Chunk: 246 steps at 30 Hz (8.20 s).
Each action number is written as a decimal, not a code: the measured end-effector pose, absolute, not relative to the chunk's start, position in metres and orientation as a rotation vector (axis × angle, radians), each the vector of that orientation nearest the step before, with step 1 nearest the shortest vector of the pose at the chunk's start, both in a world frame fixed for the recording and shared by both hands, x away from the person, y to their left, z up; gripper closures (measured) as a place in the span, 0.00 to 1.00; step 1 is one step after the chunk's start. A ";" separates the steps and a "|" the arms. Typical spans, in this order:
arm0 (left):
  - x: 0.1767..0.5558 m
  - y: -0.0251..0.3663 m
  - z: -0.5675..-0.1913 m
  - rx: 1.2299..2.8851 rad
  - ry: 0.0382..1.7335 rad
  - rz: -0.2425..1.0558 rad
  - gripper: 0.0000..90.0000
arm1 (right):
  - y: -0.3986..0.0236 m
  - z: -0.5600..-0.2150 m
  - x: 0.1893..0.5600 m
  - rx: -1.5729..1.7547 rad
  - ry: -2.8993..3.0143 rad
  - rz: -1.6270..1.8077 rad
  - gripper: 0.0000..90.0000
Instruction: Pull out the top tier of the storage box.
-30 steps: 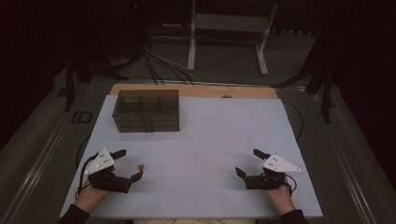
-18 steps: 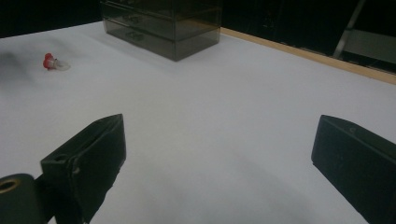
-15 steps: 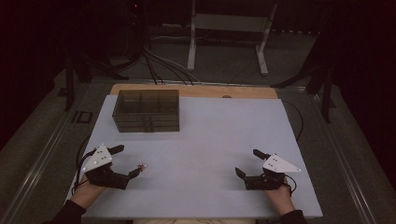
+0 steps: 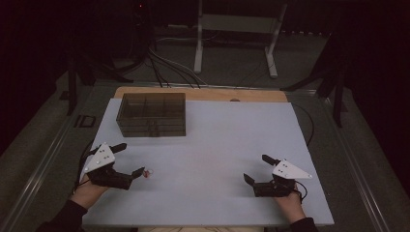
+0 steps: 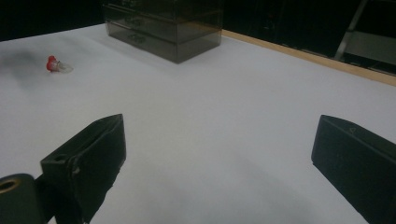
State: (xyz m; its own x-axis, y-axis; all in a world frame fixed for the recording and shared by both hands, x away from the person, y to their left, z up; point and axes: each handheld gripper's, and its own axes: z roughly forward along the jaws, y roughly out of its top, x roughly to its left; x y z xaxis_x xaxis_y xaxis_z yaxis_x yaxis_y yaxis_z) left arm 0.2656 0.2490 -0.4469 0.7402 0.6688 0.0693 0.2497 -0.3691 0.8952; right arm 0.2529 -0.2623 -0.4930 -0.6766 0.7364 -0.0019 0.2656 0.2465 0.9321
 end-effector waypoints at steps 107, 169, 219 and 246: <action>0.333 0.188 -0.447 2.597 0.415 1.270 0.00 | -0.262 -0.494 0.254 0.924 2.102 1.430 0.03; 0.361 0.153 -0.502 2.670 0.062 1.915 0.79 | -0.263 -0.494 0.254 0.926 2.108 1.436 0.03; 0.338 0.147 -0.501 2.653 0.042 1.915 0.89 | -0.262 -0.494 0.254 0.922 2.117 1.431 0.03; 0.341 0.174 -0.476 2.654 0.165 1.605 0.31 | -0.261 -0.495 0.254 0.927 2.121 1.432 0.03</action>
